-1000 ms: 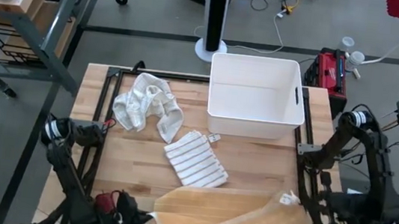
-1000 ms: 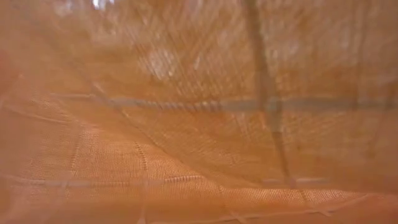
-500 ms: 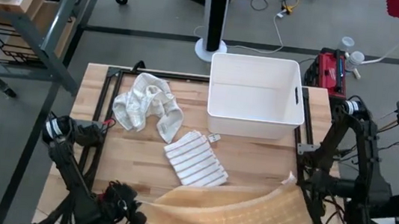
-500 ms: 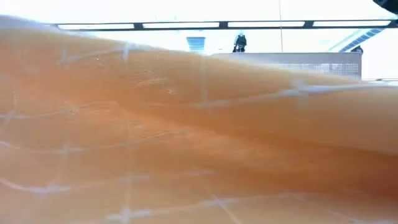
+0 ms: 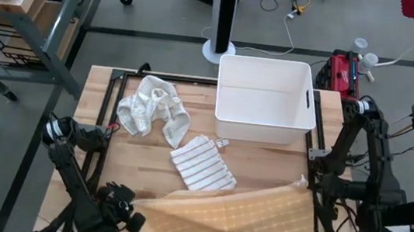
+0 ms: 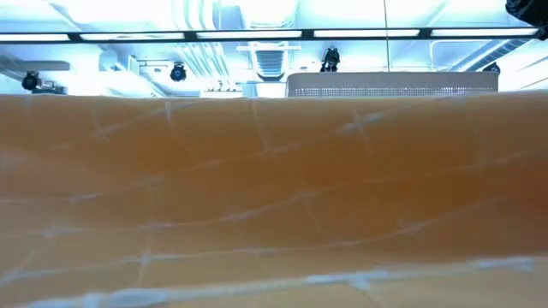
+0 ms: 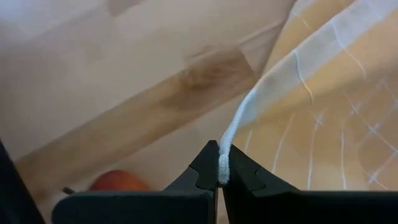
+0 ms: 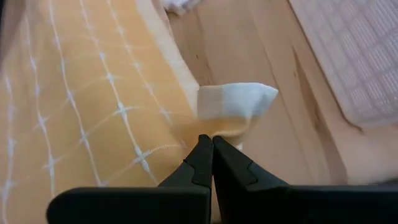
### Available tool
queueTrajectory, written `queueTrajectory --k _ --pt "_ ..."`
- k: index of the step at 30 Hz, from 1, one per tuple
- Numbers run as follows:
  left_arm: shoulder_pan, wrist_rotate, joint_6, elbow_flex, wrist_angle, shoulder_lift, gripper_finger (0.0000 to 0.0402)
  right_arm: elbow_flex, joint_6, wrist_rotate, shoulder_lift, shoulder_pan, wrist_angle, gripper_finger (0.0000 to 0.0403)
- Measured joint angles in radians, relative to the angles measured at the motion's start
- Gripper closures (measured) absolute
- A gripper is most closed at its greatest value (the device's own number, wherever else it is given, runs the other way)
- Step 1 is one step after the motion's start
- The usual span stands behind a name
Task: Fold towel
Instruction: Fold the yellow squared towel
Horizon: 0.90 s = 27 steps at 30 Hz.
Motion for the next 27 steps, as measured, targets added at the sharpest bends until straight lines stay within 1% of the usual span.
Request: queueTrajectory --k 3,6,8,11,14,17,21,23,25,27 --pt "0.001 -0.031 0.000 0.000 -0.028 0.000 0.0401 -0.010 -0.016 -0.046 -0.002 -0.023 0.001 0.0403" --pt "0.006 -0.071 -0.001 0.000 -0.045 -0.001 0.0400 -0.027 -0.020 -0.051 -0.005 -0.037 0.001 0.0403" --pt "0.011 -0.075 -0.004 0.000 -0.049 -0.001 0.0391 -0.040 -0.016 -0.039 -0.007 -0.040 0.000 0.0403" --pt "0.015 -0.076 -0.004 0.000 -0.050 -0.001 0.0365 -0.054 0.014 0.011 -0.011 -0.040 0.001 0.0401" --pt "0.015 -0.075 -0.004 0.000 -0.050 -0.001 0.0328 -0.055 0.018 0.016 -0.021 -0.040 0.001 0.0386" --pt "0.015 -0.075 -0.004 0.000 -0.060 -0.001 0.0289 -0.055 0.012 0.000 -0.052 -0.040 0.000 0.0361" --pt "0.015 -0.075 -0.001 0.003 -0.047 -0.003 0.0247 -0.055 -0.023 -0.062 -0.108 -0.040 0.001 0.0325" --pt "0.015 -0.079 0.039 0.016 0.000 -0.004 0.0235 -0.055 -0.038 -0.068 -0.138 -0.040 0.000 0.0308" --pt "0.015 -0.109 0.166 0.029 0.119 -0.004 0.0230 -0.055 -0.072 -0.046 -0.166 -0.040 0.000 0.0294" --pt "0.018 -0.135 0.289 0.034 0.261 -0.002 0.0230 -0.055 -0.109 0.009 -0.190 -0.040 0.001 0.0283"
